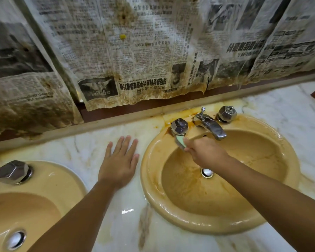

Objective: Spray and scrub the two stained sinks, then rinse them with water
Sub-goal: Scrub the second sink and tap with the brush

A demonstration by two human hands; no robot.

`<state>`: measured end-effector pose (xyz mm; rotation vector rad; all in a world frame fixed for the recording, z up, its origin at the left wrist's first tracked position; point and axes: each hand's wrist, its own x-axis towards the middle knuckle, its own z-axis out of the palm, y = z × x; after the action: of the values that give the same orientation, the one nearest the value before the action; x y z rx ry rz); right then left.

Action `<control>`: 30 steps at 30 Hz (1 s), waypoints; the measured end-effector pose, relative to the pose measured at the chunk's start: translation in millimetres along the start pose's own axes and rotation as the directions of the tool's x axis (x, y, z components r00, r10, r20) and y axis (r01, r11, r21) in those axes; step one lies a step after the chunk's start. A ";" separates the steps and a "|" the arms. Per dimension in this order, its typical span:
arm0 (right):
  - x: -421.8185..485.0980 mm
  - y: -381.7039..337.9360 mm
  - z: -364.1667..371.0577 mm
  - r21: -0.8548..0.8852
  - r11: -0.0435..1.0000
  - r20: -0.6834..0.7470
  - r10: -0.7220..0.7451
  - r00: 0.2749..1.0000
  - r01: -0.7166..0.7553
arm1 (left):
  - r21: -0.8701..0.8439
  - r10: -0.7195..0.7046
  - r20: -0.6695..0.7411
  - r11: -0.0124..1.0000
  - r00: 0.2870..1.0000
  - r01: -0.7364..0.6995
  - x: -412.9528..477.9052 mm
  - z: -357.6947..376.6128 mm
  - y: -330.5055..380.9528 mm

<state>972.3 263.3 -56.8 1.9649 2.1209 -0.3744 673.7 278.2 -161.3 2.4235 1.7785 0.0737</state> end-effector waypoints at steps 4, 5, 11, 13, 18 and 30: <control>-2.5 -11.4 6.4 0.059 0.995 0.017 -0.081 0.997 0.080 | 0.003 0.003 -0.004 1.000 1.000 -0.003 -0.1 0.1 1.1; -4.4 -13.0 8.8 0.073 0.992 0.025 -0.109 0.994 0.107 | 0.000 0.001 -0.005 1.000 1.000 -0.001 0.1 -0.3 1.3; -14.8 23.5 0.8 0.129 0.988 -0.056 -0.079 0.995 0.086 | -0.050 -0.091 0.037 0.994 0.995 0.092 8.0 -4.2 16.5; -21.1 22.4 -7.4 0.236 0.964 -0.133 -0.095 0.987 0.124 | -0.088 -0.139 0.051 0.986 0.989 0.143 21.2 -5.7 27.2; 18.1 30.0 -48.1 0.158 0.985 -0.230 -0.028 0.973 0.066 | -0.084 -0.145 0.023 0.986 0.989 0.147 38.9 -4.9 28.8; 54.4 28.7 -71.8 -0.093 0.985 -0.063 -0.153 0.986 0.147 | -0.087 -0.152 -0.004 0.985 0.988 0.151 39.8 -1.8 26.9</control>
<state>997.3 340.5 -8.3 1.8012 2.2950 -0.2362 711.0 308.2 -157.4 2.2256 1.9159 0.1443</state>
